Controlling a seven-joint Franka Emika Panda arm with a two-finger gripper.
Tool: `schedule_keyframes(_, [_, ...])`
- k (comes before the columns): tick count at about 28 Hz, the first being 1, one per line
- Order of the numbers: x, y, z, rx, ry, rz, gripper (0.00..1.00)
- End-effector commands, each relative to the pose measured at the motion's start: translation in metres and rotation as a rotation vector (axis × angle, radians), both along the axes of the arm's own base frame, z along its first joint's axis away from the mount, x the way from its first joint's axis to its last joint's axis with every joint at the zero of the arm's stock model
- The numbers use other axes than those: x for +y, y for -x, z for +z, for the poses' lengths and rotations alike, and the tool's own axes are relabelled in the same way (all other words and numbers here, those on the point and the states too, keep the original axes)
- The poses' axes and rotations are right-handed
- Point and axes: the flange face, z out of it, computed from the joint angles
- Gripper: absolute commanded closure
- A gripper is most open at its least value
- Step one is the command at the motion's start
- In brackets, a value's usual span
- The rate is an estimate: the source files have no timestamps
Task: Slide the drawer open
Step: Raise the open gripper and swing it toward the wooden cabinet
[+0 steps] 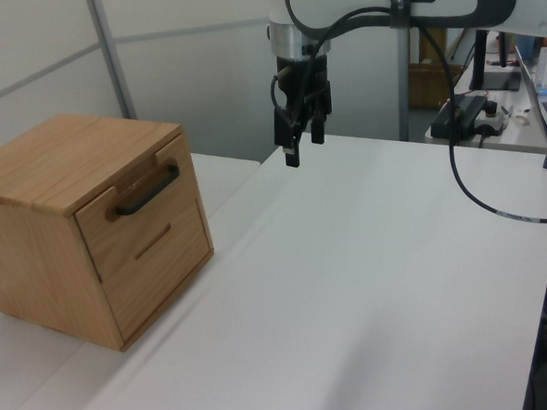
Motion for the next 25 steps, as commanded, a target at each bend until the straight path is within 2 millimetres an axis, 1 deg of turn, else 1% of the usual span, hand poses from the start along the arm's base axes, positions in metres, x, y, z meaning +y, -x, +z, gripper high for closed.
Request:
schedule_keyframes(1, [-0.006, 0.008, 0.009, -0.001, -0.002, 0.051, 0.00])
schedule_keyframes(6, [-0.004, 0.009, 0.007, 0.013, -0.004, 0.070, 0.00])
schedule_keyframes(13, [0.006, 0.008, 0.005, 0.018, -0.008, 0.081, 0.00])
schedule_keyframes(16, [0.007, 0.008, 0.003, 0.018, -0.019, 0.074, 0.00])
schedule_keyframes(22, [0.014, 0.001, -0.003, 0.020, -0.092, -0.080, 0.00])
schedule_keyframes(23, [0.014, -0.001, -0.008, 0.021, -0.098, -0.126, 0.00])
schedule_keyframes(25, [0.015, -0.004, -0.008, -0.002, -0.113, -0.201, 0.00])
